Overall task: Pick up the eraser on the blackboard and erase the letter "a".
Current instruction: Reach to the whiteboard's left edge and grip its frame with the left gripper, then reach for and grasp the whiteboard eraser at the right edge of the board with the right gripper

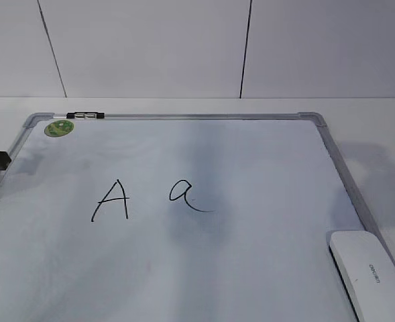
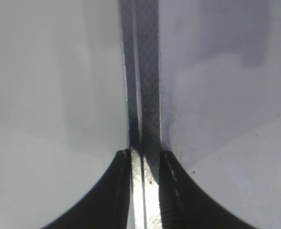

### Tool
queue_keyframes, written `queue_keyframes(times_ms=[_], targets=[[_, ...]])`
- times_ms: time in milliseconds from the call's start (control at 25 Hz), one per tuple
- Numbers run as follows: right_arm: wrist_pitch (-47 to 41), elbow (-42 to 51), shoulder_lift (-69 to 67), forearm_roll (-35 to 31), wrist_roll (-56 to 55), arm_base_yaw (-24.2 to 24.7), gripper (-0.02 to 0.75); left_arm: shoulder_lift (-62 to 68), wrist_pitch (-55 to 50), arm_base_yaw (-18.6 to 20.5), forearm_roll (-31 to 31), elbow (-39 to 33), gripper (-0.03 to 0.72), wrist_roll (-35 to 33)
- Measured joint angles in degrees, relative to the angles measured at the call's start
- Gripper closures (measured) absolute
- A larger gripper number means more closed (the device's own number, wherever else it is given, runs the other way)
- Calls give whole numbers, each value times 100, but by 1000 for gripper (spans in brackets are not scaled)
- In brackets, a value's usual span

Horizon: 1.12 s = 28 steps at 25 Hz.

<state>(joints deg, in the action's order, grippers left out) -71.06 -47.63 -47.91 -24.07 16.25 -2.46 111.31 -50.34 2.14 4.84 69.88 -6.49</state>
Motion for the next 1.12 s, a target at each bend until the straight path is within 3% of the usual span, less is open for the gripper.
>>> queue_keyframes(times_ms=[200,440,760,920,1120], targets=[[12,0,-12,-408,29,0,146,0,-13,0,0,0,573,17],[2,-63,-7,490,-574,0,146,0,-13,0,0,0,575,26],[-21,-153,83,664,-975,-21,146,0,-17,0,-12,0,576,26],[-8,-153,83,838,-1336,-279,146,0,-17,0,-12,0,576,30],[135,-153,-161,1289,-1935,-1044,146,0,-17,0,-22,0,576,39]])
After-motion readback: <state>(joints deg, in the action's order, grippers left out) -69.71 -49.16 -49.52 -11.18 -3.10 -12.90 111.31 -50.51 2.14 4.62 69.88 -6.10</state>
